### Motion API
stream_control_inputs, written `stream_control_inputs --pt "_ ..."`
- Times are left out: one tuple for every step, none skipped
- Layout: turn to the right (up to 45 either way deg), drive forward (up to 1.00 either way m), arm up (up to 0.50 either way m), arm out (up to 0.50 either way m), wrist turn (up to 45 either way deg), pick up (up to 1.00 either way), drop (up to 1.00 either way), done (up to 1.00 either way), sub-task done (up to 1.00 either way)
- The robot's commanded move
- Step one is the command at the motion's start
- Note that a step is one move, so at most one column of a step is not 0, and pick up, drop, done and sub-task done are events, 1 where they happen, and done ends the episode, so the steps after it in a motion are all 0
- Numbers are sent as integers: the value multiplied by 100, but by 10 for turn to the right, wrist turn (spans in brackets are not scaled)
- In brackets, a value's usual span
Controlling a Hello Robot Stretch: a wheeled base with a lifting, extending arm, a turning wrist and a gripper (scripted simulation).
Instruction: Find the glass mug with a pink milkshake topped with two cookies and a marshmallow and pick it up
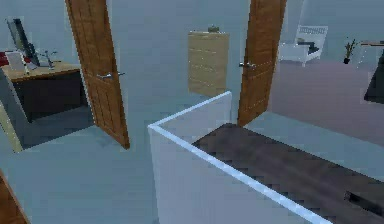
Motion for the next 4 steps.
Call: stream_control_inputs --pt "0 45 0 0 0 0 0 0 0" --pt "-450 0 0 0 0 0 0 0 0" --pt "0 100 0 0 0 0 0 0 0" --pt "0 100 0 0 0 0 0 0 0"
